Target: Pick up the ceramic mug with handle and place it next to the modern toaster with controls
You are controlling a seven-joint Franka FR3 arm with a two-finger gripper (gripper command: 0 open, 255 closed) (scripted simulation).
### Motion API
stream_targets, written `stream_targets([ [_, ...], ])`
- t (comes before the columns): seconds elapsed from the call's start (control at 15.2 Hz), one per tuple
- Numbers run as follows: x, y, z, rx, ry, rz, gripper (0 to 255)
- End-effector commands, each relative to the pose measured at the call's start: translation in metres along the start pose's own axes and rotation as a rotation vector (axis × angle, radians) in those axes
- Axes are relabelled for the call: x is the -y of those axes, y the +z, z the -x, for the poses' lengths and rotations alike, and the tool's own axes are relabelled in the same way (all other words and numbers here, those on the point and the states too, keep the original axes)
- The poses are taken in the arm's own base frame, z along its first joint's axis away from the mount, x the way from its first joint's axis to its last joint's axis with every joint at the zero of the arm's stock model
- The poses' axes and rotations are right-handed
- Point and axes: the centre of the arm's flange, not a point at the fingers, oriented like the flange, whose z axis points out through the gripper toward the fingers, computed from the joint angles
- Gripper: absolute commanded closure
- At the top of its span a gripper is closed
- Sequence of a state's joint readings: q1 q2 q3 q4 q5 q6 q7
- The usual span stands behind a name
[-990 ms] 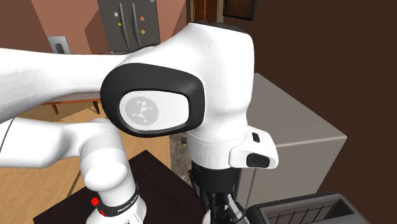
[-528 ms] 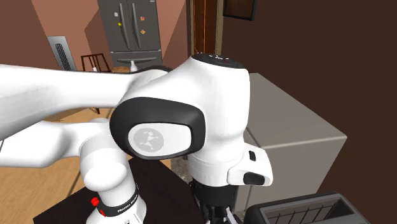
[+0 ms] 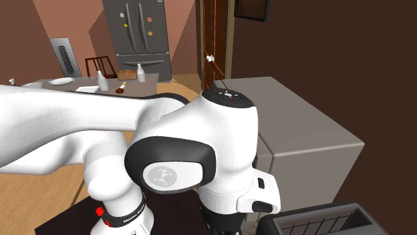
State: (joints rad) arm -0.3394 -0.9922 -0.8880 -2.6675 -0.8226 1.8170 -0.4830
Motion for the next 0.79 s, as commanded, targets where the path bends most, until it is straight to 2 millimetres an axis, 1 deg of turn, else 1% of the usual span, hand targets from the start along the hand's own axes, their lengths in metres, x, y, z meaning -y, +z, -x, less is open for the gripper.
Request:
stream_targets([
  [0.0, 0.001, 0.009, -0.001, 0.0, 0.0, 0.0, 255],
  [0.73, 0.005, 0.067, -0.003, 0.0, 0.0, 0.0, 255],
])
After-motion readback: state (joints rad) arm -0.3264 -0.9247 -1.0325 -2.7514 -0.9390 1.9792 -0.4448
